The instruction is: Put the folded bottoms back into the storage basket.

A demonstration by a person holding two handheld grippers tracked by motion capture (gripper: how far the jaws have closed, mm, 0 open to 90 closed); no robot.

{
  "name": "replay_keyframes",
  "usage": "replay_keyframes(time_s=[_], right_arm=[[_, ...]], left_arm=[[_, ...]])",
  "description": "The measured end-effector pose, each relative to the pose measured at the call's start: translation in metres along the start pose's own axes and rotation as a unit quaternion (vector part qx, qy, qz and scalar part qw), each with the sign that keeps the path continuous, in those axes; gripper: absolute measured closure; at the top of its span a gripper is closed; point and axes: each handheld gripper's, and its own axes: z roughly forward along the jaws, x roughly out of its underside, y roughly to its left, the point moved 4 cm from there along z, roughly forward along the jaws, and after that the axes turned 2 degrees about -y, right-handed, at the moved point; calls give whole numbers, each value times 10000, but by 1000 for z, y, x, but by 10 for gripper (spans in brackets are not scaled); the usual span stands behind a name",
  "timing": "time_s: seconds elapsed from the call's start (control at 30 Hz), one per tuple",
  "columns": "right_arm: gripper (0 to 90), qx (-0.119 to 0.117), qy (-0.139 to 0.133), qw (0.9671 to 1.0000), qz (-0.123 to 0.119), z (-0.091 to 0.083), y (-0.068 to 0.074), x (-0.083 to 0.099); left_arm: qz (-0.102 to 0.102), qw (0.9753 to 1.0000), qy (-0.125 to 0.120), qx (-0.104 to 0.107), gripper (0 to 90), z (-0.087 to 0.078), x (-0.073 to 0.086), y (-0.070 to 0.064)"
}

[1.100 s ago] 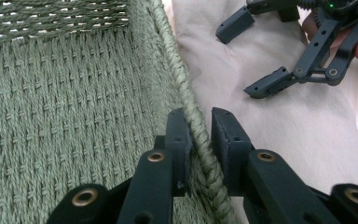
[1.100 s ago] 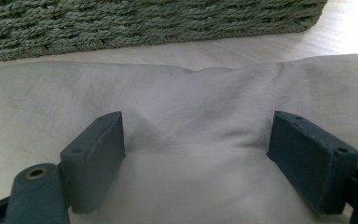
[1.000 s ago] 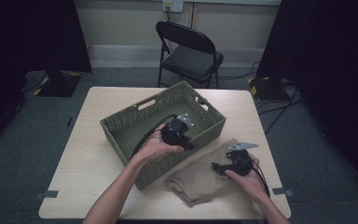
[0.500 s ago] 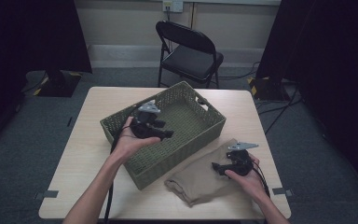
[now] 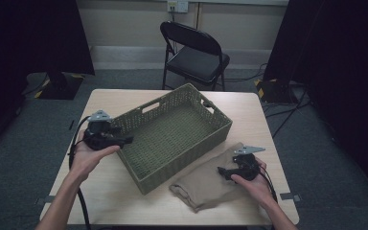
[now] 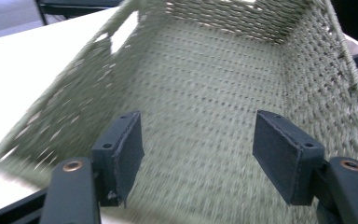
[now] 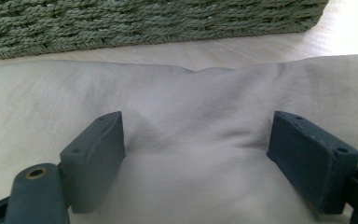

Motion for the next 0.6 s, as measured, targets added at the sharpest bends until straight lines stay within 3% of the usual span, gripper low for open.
replay_keyframes(time_s=[0.13, 0.27, 0.33, 0.5, 0.53, 0.6], right_arm=[[175, 11, 6, 10000, -13, 0, 0, 0], [175, -17, 6, 10000, -13, 0, 0, 0], [175, -26, 8, 10000, -18, 1, 0, 0], [175, -4, 10, 10000, -33, 0, 0, 0], [175, -1, 9, 10000, -38, 0, 0, 0], [176, -5, 11, 10000, -35, 0, 0, 0]], left_arm=[[-300, 9994, -146, -82, 297, -15, 13, 14], [-401, 9992, -5, -84, 278, -15, 27, 20], [-567, 9983, -77, 149, 275, -13, 30, 19], [-552, 9982, 162, 162, 282, -1, 39, 18], [-578, 9979, 148, 263, 299, 1, 40, 18], [-568, 9979, 155, 261, 303, 2, 39, 18]])
